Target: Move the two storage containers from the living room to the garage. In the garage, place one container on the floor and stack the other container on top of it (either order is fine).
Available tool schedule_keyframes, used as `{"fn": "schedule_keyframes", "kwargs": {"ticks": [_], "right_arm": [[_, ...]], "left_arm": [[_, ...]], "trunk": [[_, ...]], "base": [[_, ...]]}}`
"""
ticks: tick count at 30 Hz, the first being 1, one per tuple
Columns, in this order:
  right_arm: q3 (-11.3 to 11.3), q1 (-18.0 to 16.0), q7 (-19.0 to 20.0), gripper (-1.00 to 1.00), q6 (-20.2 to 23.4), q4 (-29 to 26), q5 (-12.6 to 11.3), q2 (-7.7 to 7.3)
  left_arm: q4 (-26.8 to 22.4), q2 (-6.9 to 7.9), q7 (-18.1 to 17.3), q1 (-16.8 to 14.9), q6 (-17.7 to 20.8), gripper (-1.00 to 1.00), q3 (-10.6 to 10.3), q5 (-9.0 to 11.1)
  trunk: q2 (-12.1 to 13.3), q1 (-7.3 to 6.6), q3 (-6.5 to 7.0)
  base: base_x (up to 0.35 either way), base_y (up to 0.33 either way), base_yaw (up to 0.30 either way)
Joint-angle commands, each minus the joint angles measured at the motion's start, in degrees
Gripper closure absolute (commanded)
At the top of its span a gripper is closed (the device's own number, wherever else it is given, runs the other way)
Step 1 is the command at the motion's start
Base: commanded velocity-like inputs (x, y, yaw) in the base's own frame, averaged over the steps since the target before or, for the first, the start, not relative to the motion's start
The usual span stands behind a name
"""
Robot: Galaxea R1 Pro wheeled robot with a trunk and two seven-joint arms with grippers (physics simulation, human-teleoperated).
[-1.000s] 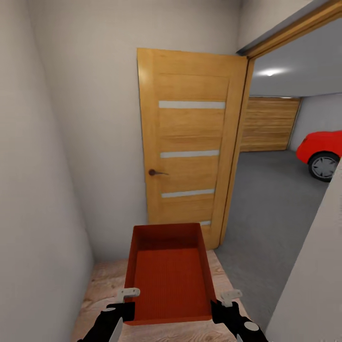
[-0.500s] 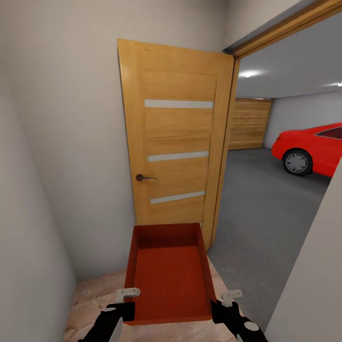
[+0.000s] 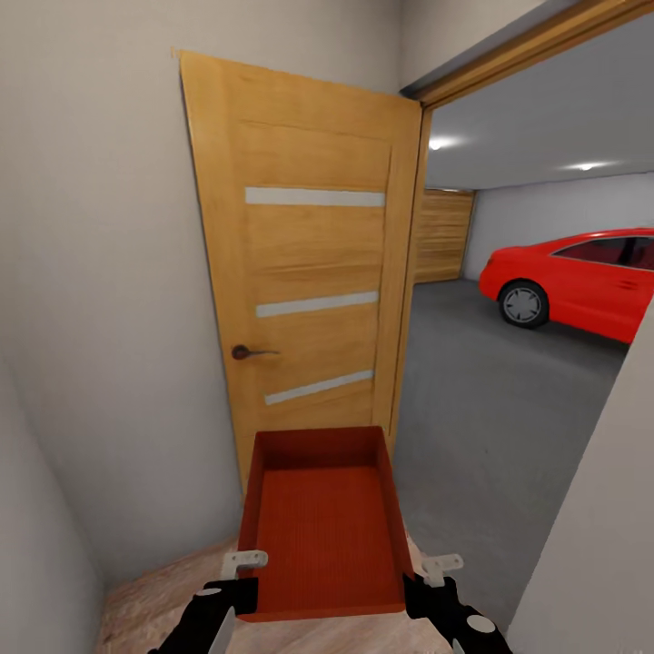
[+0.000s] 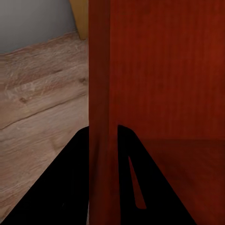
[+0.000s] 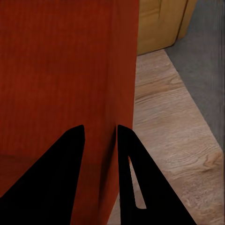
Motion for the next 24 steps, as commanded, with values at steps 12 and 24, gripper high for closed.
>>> {"fn": "schedule_keyframes", "kwargs": {"ticks": [12,24], "right_arm": [[0.9,0.0,0.8,1.00,-0.7,-0.2,0.2,-0.11],[0.9,0.0,0.8,1.00,-0.7,-0.2,0.2,-0.11]], "left_arm": [[0.0,2.91,1.1,0.0,0.5,1.00,0.8,-1.1],[0.0,2.95,1.1,0.0,0.5,1.00,0.8,-1.1]], "trunk": [[0.0,0.03,-0.02],[0.0,0.03,-0.02]], "base": [[0.015,0.009,-0.252],[0.000,0.000,-0.252]]}}
